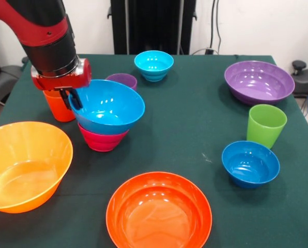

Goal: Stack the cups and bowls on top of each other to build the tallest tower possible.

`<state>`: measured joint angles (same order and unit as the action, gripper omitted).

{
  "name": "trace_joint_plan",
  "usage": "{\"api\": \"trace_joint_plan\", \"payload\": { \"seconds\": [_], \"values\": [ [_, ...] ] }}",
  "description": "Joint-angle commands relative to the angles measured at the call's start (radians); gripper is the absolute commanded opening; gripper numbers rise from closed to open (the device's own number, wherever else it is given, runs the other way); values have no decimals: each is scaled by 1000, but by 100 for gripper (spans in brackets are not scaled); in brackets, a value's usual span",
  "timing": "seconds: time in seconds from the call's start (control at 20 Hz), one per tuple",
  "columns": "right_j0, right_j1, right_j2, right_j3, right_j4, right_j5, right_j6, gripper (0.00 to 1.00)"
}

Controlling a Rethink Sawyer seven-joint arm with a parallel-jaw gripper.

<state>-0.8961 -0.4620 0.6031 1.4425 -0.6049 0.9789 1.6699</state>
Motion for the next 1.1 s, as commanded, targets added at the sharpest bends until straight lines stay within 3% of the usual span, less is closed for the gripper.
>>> {"api": "trace_joint_plan", "payload": {
  "seconds": [0.05,0.3,0.35,0.7,1.1],
  "values": [
    [26,69,21,-56,-78,-56,-227,0],
    [27,80,21,-73,-78,-49,-230,0],
    [28,80,19,-74,-78,-46,-228,100],
    [32,75,18,-81,-80,-38,-230,100],
    [30,30,45,-83,-14,34,-216,100]
  ]
}}
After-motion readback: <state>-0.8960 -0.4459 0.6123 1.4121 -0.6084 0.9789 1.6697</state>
